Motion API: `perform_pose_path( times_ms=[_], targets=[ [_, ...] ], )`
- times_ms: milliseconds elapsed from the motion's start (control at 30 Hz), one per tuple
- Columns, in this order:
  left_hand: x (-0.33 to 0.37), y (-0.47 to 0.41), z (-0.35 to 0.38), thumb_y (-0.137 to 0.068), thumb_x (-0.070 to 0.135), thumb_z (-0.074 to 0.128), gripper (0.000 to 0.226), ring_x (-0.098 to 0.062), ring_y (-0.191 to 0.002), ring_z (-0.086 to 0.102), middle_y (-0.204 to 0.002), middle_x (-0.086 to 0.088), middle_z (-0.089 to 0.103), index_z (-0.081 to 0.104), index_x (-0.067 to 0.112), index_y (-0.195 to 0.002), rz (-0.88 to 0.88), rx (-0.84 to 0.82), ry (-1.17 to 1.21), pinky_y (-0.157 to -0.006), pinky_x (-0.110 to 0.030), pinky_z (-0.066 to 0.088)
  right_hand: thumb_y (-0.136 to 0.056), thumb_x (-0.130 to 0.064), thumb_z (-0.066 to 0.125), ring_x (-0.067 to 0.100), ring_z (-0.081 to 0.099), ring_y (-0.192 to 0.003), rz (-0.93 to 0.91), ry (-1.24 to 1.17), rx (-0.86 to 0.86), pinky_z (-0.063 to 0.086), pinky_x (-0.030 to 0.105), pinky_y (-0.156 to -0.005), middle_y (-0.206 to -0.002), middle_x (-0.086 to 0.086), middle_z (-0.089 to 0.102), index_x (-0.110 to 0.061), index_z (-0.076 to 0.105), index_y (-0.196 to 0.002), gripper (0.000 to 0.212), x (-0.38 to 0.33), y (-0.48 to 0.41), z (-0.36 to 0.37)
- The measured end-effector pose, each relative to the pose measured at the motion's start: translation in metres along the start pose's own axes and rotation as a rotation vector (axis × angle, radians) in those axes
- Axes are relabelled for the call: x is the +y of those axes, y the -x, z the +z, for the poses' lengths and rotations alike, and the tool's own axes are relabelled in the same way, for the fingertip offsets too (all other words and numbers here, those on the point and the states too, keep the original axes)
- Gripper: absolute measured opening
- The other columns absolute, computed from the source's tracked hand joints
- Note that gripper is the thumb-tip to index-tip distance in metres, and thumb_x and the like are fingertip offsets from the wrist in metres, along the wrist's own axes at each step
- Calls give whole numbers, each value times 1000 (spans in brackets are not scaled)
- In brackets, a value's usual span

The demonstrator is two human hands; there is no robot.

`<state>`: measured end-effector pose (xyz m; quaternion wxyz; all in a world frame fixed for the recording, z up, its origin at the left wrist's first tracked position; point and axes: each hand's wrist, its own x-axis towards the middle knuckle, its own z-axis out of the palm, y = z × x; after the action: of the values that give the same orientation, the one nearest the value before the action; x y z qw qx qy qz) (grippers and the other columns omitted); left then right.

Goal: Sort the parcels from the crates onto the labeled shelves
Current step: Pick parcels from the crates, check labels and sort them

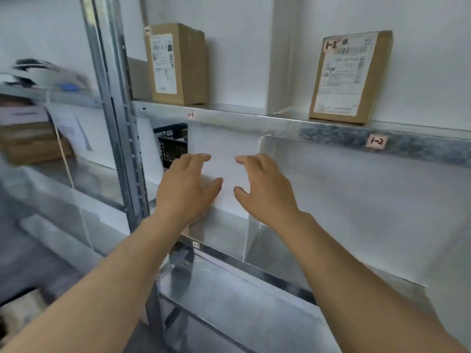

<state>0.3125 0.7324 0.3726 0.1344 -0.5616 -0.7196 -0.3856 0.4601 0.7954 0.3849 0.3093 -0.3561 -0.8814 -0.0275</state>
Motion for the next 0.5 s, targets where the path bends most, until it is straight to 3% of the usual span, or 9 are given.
perform_pose_path(
  times_ms=[100,233,333,500],
  targets=[
    [-38,37,-3,-89,34,63,49,-30,-119,49,-131,-9,55,52,15,-132,-88,-28,-99,-93,-37,39,-91,-24,57,24,40,-125,-66,-59,-128,42,34,-87,-136,5,40,-21,37,-141,54,-23,7,39],
    [-86,89,-15,-89,42,60,56,-29,-120,48,-133,-8,52,46,15,-137,-284,-126,-261,-94,-39,39,-87,-24,59,30,44,-123,-146,-92,-259,45,38,-87,-135,6,42,-20,42,-136,52,-57,18,89],
    [-113,128,-29,-89,42,59,56,-30,-120,47,-132,-8,52,46,15,-136,-406,-154,-338,-94,-40,38,-90,-24,57,28,42,-123,-227,-123,-380,38,33,-83,-137,7,40,-18,38,-140,54,-86,30,115],
    [-148,186,-61,-89,43,57,59,-28,-124,45,-138,-6,48,42,17,-140,-548,-186,-424,-99,-39,36,-89,-24,57,30,42,-124,-326,-130,-475,41,36,-93,-135,10,43,-15,40,-140,55,-136,53,141]
  ],
)
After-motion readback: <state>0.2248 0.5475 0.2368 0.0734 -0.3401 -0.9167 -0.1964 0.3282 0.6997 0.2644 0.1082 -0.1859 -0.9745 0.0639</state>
